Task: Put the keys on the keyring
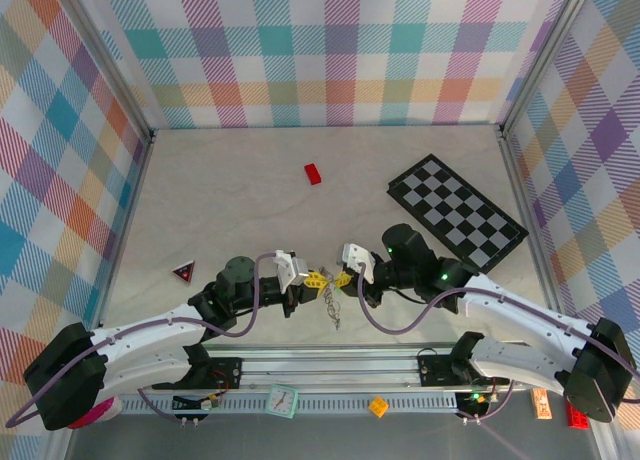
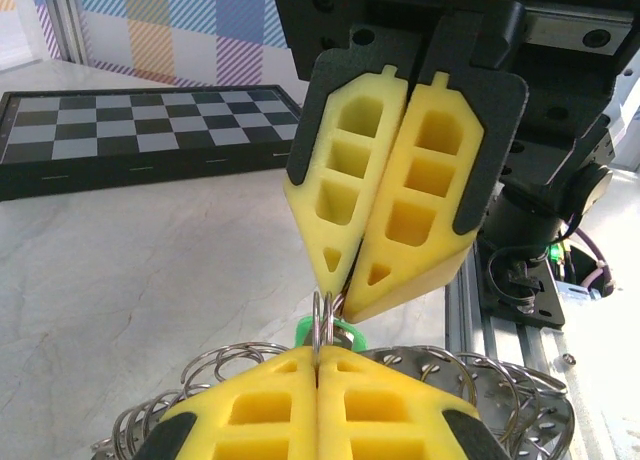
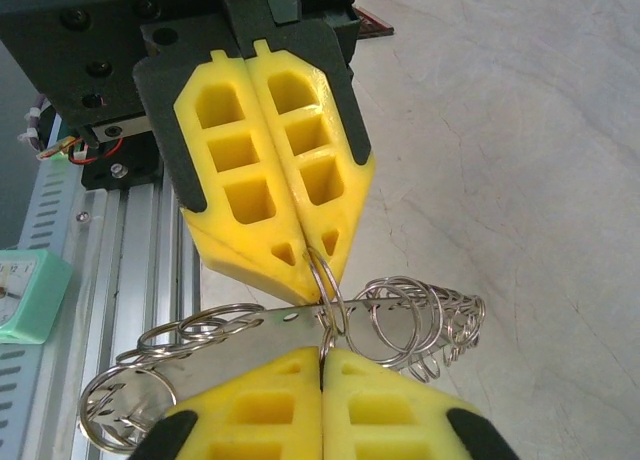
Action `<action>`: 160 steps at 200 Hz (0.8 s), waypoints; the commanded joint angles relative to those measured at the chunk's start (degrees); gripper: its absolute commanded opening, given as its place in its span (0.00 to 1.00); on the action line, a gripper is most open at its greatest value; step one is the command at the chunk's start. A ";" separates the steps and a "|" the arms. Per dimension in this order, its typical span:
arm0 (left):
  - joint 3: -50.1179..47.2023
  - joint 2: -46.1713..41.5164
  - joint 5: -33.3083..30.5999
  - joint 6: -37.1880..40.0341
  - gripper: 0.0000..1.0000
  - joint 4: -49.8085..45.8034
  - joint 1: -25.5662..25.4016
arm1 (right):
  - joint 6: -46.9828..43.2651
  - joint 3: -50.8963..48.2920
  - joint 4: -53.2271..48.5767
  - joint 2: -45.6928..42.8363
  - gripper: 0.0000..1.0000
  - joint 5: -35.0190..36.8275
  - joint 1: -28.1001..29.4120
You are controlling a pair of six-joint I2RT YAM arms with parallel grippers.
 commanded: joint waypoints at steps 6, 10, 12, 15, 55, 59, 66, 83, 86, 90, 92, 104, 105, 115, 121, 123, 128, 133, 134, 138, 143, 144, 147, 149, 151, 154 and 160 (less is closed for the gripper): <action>2.17 -0.38 0.02 -0.13 0.00 2.77 -0.18 | -0.81 2.28 -0.61 1.31 0.02 -2.32 1.19; 2.22 -0.40 0.00 -0.13 0.00 2.92 -0.21 | -0.83 2.40 -0.56 1.58 0.01 -2.56 1.30; 2.18 -0.40 -0.05 -0.13 0.00 2.95 -0.19 | -0.83 2.46 -0.52 1.67 0.01 -2.69 1.41; 2.17 -0.32 -0.11 -0.13 0.00 3.03 -0.19 | -0.77 2.53 -0.47 1.92 0.00 -2.81 1.52; 2.17 -0.13 -0.85 -0.05 0.00 3.97 -0.18 | -0.19 2.76 0.18 3.49 0.03 -3.36 2.56; 2.13 -0.21 -0.90 0.03 0.00 3.92 -0.17 | -0.07 2.54 0.42 3.19 0.05 -3.20 2.54; 2.08 -0.31 -0.96 0.04 0.00 3.92 -0.20 | 0.17 2.09 0.92 2.50 0.11 -2.80 2.54; 1.82 -0.57 -0.95 0.13 0.00 3.86 -0.19 | 0.47 0.77 1.96 -0.21 0.21 -1.61 2.50; 1.77 -0.57 -0.90 0.13 0.00 3.90 -0.17 | 0.55 0.38 2.07 -0.60 0.23 -1.33 2.37; 1.73 -0.65 -0.86 0.17 0.00 3.92 -0.17 | 0.61 0.04 2.27 -1.37 0.24 -1.18 2.23; 1.66 -0.66 -0.86 0.18 0.00 3.92 -0.16 | 0.65 -0.18 2.30 -1.64 0.24 -1.14 2.09; 1.56 -0.73 -0.32 0.26 0.00 3.98 -0.24 | 0.99 -1.10 2.47 -3.44 0.26 -1.16 1.16; 1.51 -0.74 -0.33 0.28 0.00 3.95 -0.20 | 1.04 -1.15 2.51 -3.59 0.27 -1.17 1.06; 1.38 -0.84 0.29 0.60 0.00 3.92 -0.19 | 1.42 -1.79 2.76 -4.78 0.27 -1.57 0.08; 1.17 -0.92 0.60 0.87 0.00 4.00 -0.18 | 1.89 -2.08 3.13 -5.32 0.27 -2.12 -0.49; 1.13 -0.99 0.69 0.91 0.00 4.07 -0.21 | 2.02 -2.18 3.32 -5.50 0.27 -2.50 -0.68; 1.04 -1.05 0.88 1.00 0.00 4.23 -0.19 | 2.50 -2.52 3.92 -5.87 0.27 -3.25 -1.31; 1.01 -1.16 1.06 1.16 0.00 4.25 -0.21 | 3.02 -2.75 4.36 -6.20 0.27 -3.99 -1.77; 0.98 -1.17 1.11 1.17 0.00 4.26 -0.18 | 3.11 -2.85 4.50 -6.25 0.27 -4.08 -1.81; 1.00 -1.19 1.20 1.34 0.00 4.12 -0.18 | 3.47 -2.98 4.86 -6.39 0.27 -4.60 -2.25; 1.01 -1.19 1.54 1.51 0.00 4.09 -0.22 | 3.87 -3.24 5.46 -6.60 0.27 -4.94 -2.70; 1.02 -1.19 1.61 1.52 0.00 4.09 -0.19 | 3.98 -3.27 5.58 -6.62 0.27 -5.00 -2.76; 0.97 -1.21 1.87 1.60 0.00 4.10 -0.22 | 4.26 -3.41 5.92 -6.63 0.27 -5.04 -2.90; 0.94 -1.19 2.04 1.66 0.00 4.03 -0.24 | 4.44 -3.46 6.11 -6.62 0.27 -5.05 -3.00; 0.94 -1.19 2.26 1.70 0.00 4.08 -0.25 | 4.55 -3.60 6.31 -6.57 0.27 -5.05 -3.07; 0.94 -1.19 2.46 1.79 0.00 4.09 -0.18 | 4.68 -3.64 6.54 -6.57 0.27 -4.99 -3.22; 0.95 -1.10 3.13 1.80 0.00 4.31 -0.25 | 4.87 -3.60 6.77 -6.25 0.26 -4.82 -3.39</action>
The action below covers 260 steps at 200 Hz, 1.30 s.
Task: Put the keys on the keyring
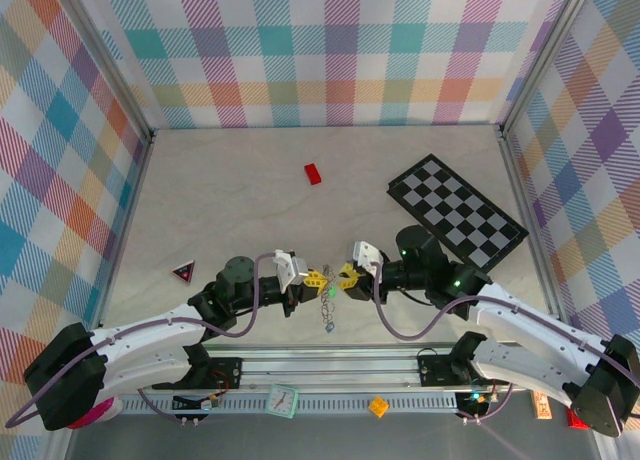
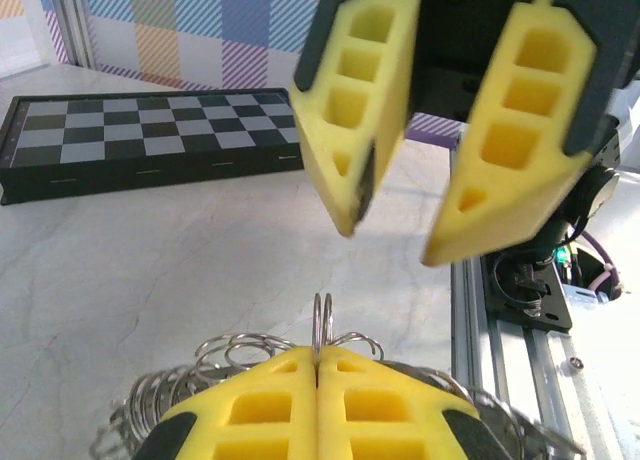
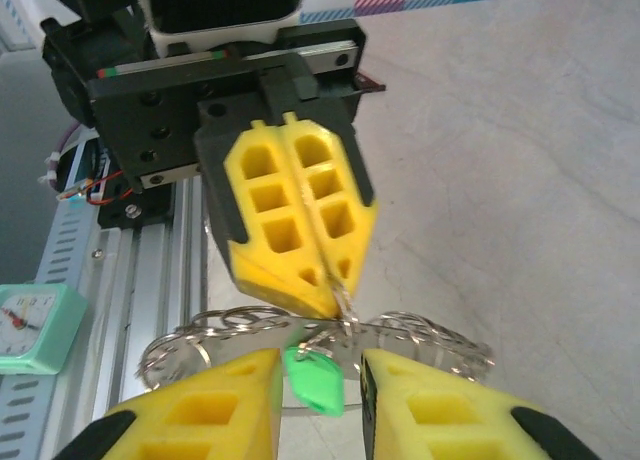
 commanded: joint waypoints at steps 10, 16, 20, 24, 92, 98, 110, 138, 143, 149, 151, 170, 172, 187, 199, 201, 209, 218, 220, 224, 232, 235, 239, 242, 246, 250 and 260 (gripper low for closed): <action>1.02 -0.77 4.21 1.52 0.00 4.44 -0.18 | 2.65 -0.82 2.99 0.71 0.26 -2.45 -1.19; 1.02 -0.66 4.76 1.52 0.00 4.61 -0.20 | 2.73 -0.64 3.02 1.23 0.26 -2.49 -1.15; 1.02 -0.58 5.05 1.52 0.00 4.76 -0.19 | 2.80 -0.55 2.96 1.58 0.26 -2.60 -1.15; 1.08 -0.50 5.34 1.53 0.00 4.81 -0.23 | 2.81 -0.46 2.97 1.91 0.26 -2.78 -1.16; 1.19 -0.21 6.12 1.16 0.00 5.83 -0.25 | 2.82 0.07 3.21 4.88 0.26 -7.46 -1.15; 1.11 -0.23 6.22 1.09 0.00 5.92 -0.18 | 2.74 0.15 3.22 5.07 0.26 -7.65 -1.19; 1.12 -0.27 6.49 0.99 0.00 6.11 -0.24 | 2.74 0.29 3.26 5.57 0.25 -7.85 -1.15; 1.12 -0.22 6.99 0.68 0.00 6.53 -0.18 | 3.04 0.84 4.44 6.88 0.21 -9.76 -1.23; 1.16 -0.22 7.04 0.65 0.00 6.61 -0.21 | 3.15 0.90 4.59 7.15 0.21 -10.26 -1.17; 1.11 -0.22 7.10 0.64 0.00 6.69 -0.24 | 3.25 1.10 4.70 7.44 0.21 -10.77 -1.16; 1.13 -0.22 7.06 0.59 0.00 6.74 -0.22 | 3.26 1.08 4.77 7.51 0.21 -10.94 -1.15; 1.20 -0.14 6.83 0.64 0.00 6.58 -0.22 | 3.53 1.17 5.30 8.13 0.21 -12.64 -1.17; 1.20 -0.14 6.80 0.64 0.00 6.58 -0.24 | 3.53 1.16 5.28 8.14 0.21 -12.79 -1.11; 1.20 -0.13 6.21 0.80 0.00 6.51 -0.23 | 3.46 1.15 4.93 8.13 0.22 -12.41 -1.15; 1.29 -0.22 5.44 1.06 0.00 5.95 -0.24 | 3.20 0.85 4.40 7.45 0.23 -9.85 -1.15; 1.33 -0.22 5.33 1.12 0.00 5.74 -0.20 | 3.07 0.75 4.37 7.29 0.23 -9.17 -1.21; 1.52 -0.30 4.99 1.38 0.00 5.12 -0.20 | 2.77 0.33 4.14 6.38 0.24 -6.81 -1.17; 1.56 -0.40 4.85 1.58 0.00 4.68 -0.20 | 2.09 -0.37 4.01 5.17 0.24 -4.33 -1.17; 1.55 -0.46 4.83 1.60 0.00 4.61 -0.24 | 1.98 -0.54 3.99 4.94 0.24 -3.70 -1.15; 1.64 -0.44 4.77 1.67 0.00 4.56 -0.21 | 1.74 -0.84 3.96 4.41 0.24 -2.57 -1.15; 1.67 -0.44 4.76 1.69 0.00 4.47 -0.22 | 0.95 -1.27 3.45 3.53 0.25 -0.34 -1.17; 1.67 -0.44 4.76 1.69 0.00 4.41 -0.18 | 0.51 -1.36 3.04 3.37 0.25 -0.03 -1.15; 1.66 -0.48 4.79 1.77 0.00 4.49 -0.23 | -0.04 -1.33 2.30 3.05 0.25 0.15 -1.19; 1.71 -0.49 4.77 1.70 0.00 4.55 -0.22 | -0.35 -1.33 1.86 2.97 0.25 0.18 -1.20; 1.64 -0.49 4.85 1.69 0.00 4.64 -0.19 | -0.65 -1.26 1.32 2.80 0.25 -0.24 -1.15; 1.64 -0.41 4.89 1.70 0.00 4.68 -0.17 | -0.85 -1.12 0.87 2.73 0.25 -1.00 -1.17; 1.64 -0.23 5.03 1.61 0.00 4.97 -0.20 | -0.89 -0.86 0.39 2.88 0.25 -3.50 -1.15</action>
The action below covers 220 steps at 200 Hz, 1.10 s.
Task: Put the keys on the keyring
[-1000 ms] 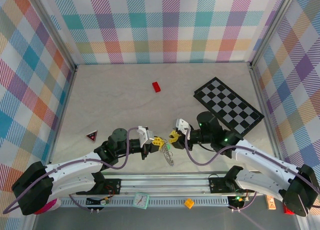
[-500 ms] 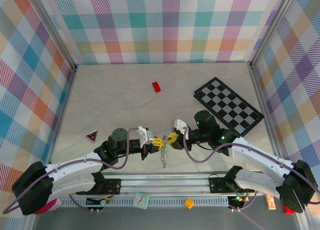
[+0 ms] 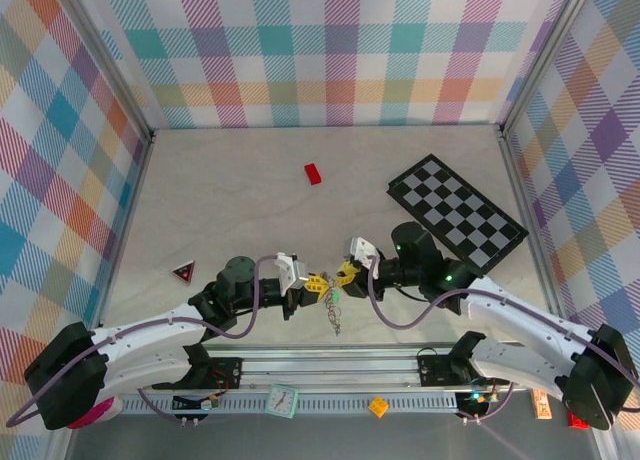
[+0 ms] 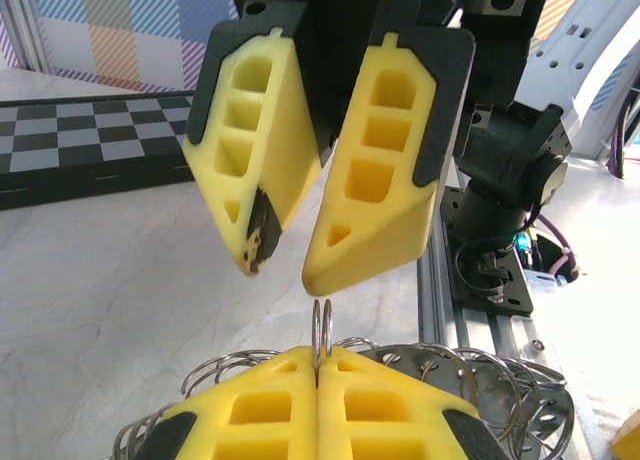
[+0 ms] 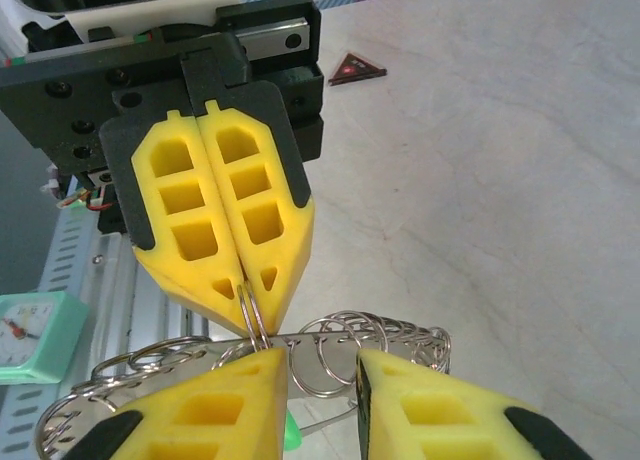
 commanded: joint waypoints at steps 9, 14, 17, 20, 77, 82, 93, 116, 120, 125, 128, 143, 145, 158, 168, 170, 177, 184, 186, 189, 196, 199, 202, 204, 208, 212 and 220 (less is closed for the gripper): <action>1.66 -0.32 1.09 0.62 0.00 5.20 -0.17 | -1.83 0.08 -1.84 -0.33 0.25 -3.29 0.38; 1.68 -0.23 1.22 0.53 0.00 5.39 -0.18 | -1.63 0.22 -1.71 0.09 0.25 -4.44 0.36; 1.65 -0.14 1.26 0.51 0.00 5.48 -0.21 | -1.51 0.30 -1.65 0.35 0.25 -4.96 0.36; 1.68 -0.07 1.27 0.43 0.00 5.56 -0.18 | -1.35 0.39 -1.50 0.59 0.25 -5.44 0.41; 1.82 -0.05 1.95 0.07 0.00 5.69 -0.18 | -0.40 1.28 1.12 3.16 0.21 -8.62 0.49; 1.78 -0.02 1.96 0.07 0.00 5.70 -0.23 | -0.40 1.27 1.35 3.25 0.20 -8.45 0.41; 1.73 0.05 2.06 -0.02 0.00 5.83 -0.17 | -0.31 1.27 1.84 3.40 0.19 -8.33 0.41; 1.75 0.20 2.28 -0.02 0.00 6.04 -0.18 | 0.25 1.24 2.86 4.03 0.18 -9.13 0.45; 1.73 0.26 2.32 -0.08 0.00 6.08 -0.16 | 0.41 1.23 3.08 4.24 0.18 -9.40 0.47; 1.73 0.26 2.32 -0.11 0.00 6.20 -0.17 | 0.54 1.23 3.34 4.43 0.18 -9.67 0.48; 1.73 0.30 2.32 -0.11 0.00 6.21 -0.22 | 0.69 1.24 3.61 4.52 0.18 -9.90 0.42; 1.73 0.44 2.41 -0.24 0.00 6.45 -0.23 | 1.30 1.11 4.69 4.96 0.17 -10.89 0.47; 1.73 0.45 2.41 -0.27 0.00 6.53 -0.24 | 1.34 1.10 4.89 5.04 0.17 -11.01 0.49; 1.61 0.49 2.44 -0.54 0.00 7.27 -0.16 | 2.28 0.80 6.42 5.57 0.15 -11.86 0.49; 1.39 0.57 2.36 -0.71 0.00 7.87 -0.24 | 2.83 0.83 7.15 5.96 0.12 -12.53 0.48; 1.38 0.57 2.29 -0.72 0.00 7.96 -0.18 | 2.89 0.84 7.26 6.04 0.11 -12.61 0.47; 1.29 0.48 2.01 -0.72 0.00 7.98 -0.21 | 2.94 0.78 7.28 6.06 0.07 -12.62 0.49; 1.30 0.33 1.60 -0.74 0.00 7.78 -0.21 | 2.76 0.82 7.23 5.91 0.05 -12.46 0.49; 1.33 0.31 1.55 -0.73 0.00 7.69 -0.19 | 2.65 0.84 7.09 5.83 0.04 -12.40 0.49; 1.29 0.23 1.39 -0.72 0.00 7.52 -0.19 | 2.49 0.77 6.95 5.73 0.02 -12.33 0.49; 1.33 -0.02 0.84 -0.64 0.00 6.84 -0.24 | 2.14 0.80 6.54 5.38 0.00 -12.16 0.43; 1.37 -0.04 0.46 -0.54 0.00 6.43 -0.25 | 1.93 0.83 6.20 5.16 0.00 -12.05 0.48; 1.44 -0.19 -0.04 -0.48 0.00 5.84 -0.20 | 1.56 0.83 5.84 4.98 0.00 -11.90 0.49; 1.52 -0.26 -0.33 -0.40 0.00 5.45 -0.24 | 1.37 0.95 5.57 4.87 0.00 -11.82 0.49; 1.74 -0.38 -0.97 -0.22 0.01 4.30 -0.19 | 0.96 1.05 4.92 4.63 0.00 -11.49 0.49; 1.95 -0.63 -1.61 0.07 0.03 3.10 -0.23 | 0.46 1.30 4.14 4.43 0.00 -11.14 0.49; 2.61 -0.98 -2.71 0.69 0.09 0.35 -0.20 | -0.83 1.98 1.69 4.22 0.00 -10.29 0.45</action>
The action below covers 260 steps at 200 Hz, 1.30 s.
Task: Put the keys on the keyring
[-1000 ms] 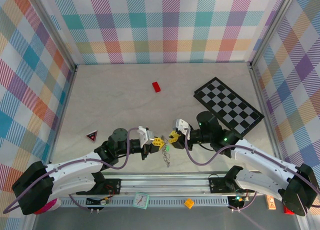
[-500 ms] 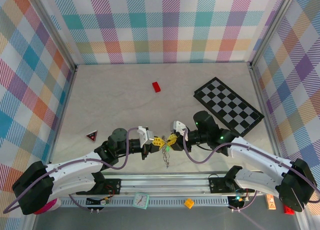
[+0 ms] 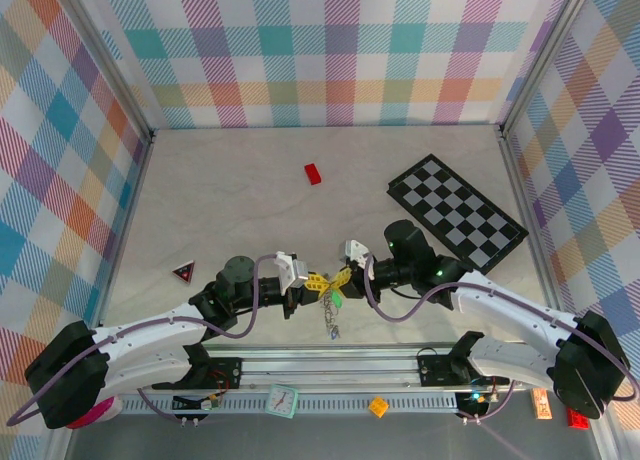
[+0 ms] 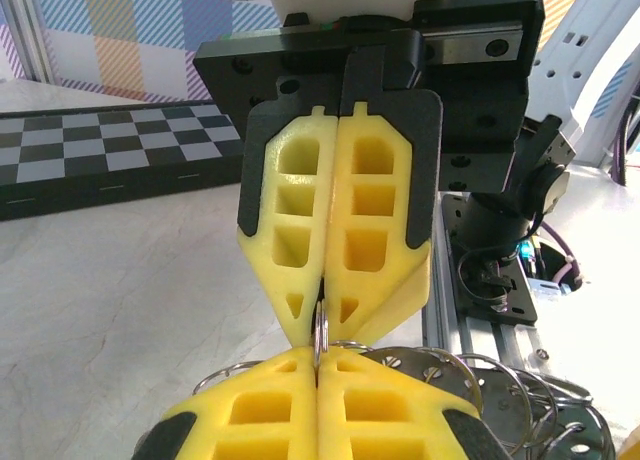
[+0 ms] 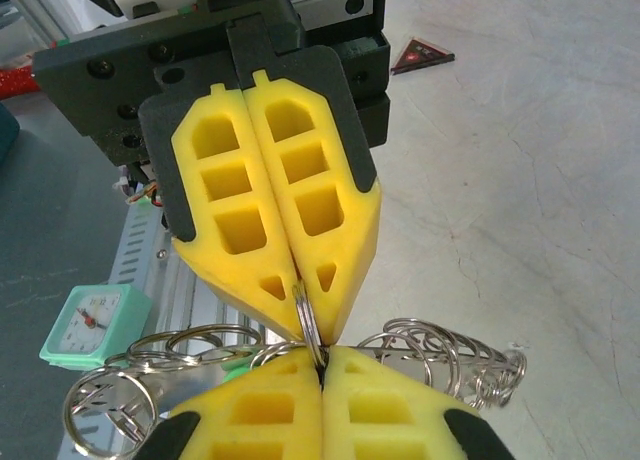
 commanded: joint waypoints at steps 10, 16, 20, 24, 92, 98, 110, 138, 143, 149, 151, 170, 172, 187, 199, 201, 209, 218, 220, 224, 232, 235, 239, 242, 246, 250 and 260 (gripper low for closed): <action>3.42 -1.92 -3.88 1.80 0.14 -4.62 -0.30 | -4.69 3.39 -4.50 -1.04 0.00 -0.30 0.82; 3.93 -2.21 -4.61 2.40 0.17 -6.67 -0.30 | -5.77 4.34 -6.86 -0.79 0.00 0.40 0.82; 4.25 -2.31 -5.05 2.79 0.17 -7.92 -0.24 | -6.47 4.99 -8.08 -0.53 0.00 0.78 0.90; 4.65 -2.43 -5.35 3.32 0.18 -9.05 -0.31 | -7.18 5.71 -9.77 -0.27 0.00 1.24 0.98; 10.77 0.27 -4.93 7.73 0.16 -20.05 -0.24 | -15.07 15.87 -24.73 5.90 0.00 7.93 5.50; 11.38 0.73 -4.57 8.26 0.13 -21.22 -0.31 | -15.38 16.48 -25.40 6.19 0.00 8.27 5.77; 12.56 1.48 -3.89 9.36 0.05 -23.57 -0.25 | -15.35 17.24 -25.73 6.15 0.00 8.67 5.92; 12.39 0.88 -3.31 9.74 0.00 -23.77 -0.24 | -12.36 15.54 -22.00 3.36 0.05 11.04 5.68; 12.14 0.51 -3.39 9.57 0.00 -23.28 -0.25 | -11.35 14.65 -20.77 2.63 0.11 11.37 5.43; 11.57 0.02 -3.39 9.17 0.00 -22.28 -0.27 | -10.05 13.37 -19.10 1.48 0.18 11.69 4.96; 11.40 -0.15 -3.35 9.01 0.00 -22.02 -0.30 | -9.61 12.99 -18.64 1.13 0.19 11.70 4.78; 9.39 -1.52 -3.04 7.36 0.00 -17.82 -0.28 | -5.37 8.46 -13.18 -2.32 0.26 10.57 3.06; 9.14 -1.66 -3.04 7.11 0.00 -17.28 -0.24 | -4.81 8.00 -12.50 -2.64 0.26 10.50 2.96; 7.36 -2.08 -2.78 5.05 0.00 -12.81 -0.28 | -2.49 5.12 -8.99 -4.57 0.28 10.46 2.75; 6.30 -1.92 -3.07 3.42 0.00 -9.75 -0.24 | -1.02 3.23 -6.36 -5.82 0.29 10.50 2.75; 6.13 -1.87 -3.16 3.09 0.00 -9.19 -0.27 | -0.85 2.83 -6.00 -5.95 0.29 10.42 2.75; 5.41 -1.56 -3.68 1.95 0.00 -7.04 -0.26 | -0.68 1.86 -5.13 -6.42 0.29 10.36 2.82; 4.79 -1.26 -4.23 0.54 0.00 -4.77 -0.30 | -0.74 1.17 -4.80 -6.63 0.29 11.07 2.91; 4.67 -1.16 -4.37 0.20 0.00 -4.33 -0.29 | -0.80 1.06 -4.80 -6.68 0.29 11.31 2.88; 4.47 -0.92 -4.71 -0.38 0.00 -3.43 -0.30 | -1.03 0.84 -4.65 -6.68 0.29 11.90 2.99; 4.23 -0.53 -5.34 -1.66 0.00 -1.97 -0.29 | -1.72 0.60 -4.54 -6.54 0.28 13.07 3.37; 4.15 -0.39 -5.51 -2.05 0.00 -1.50 -0.23 | -2.01 0.52 -4.50 -6.46 0.28 13.56 3.55; 4.13 -0.19 -5.78 -2.51 0.00 -1.07 -0.29 | -2.34 0.47 -4.46 -6.31 0.28 14.33 3.82; 4.10 -0.09 -5.97 -2.91 0.00 -0.65 -0.23 | -2.67 0.44 -4.36 -6.14 0.28 14.87 4.07; 4.02 0.08 -6.29 -3.49 0.00 -0.10 -0.23 | -3.04 0.46 -4.36 -5.96 0.28 15.52 4.34; 3.97 0.23 -6.60 -4.07 0.00 0.40 -0.29 | -3.32 0.53 -4.36 -5.72 0.27 16.16 4.56; 3.77 0.46 -7.03 -5.16 0.00 1.53 -0.27 | -3.79 0.63 -3.97 -5.15 0.27 17.18 5.07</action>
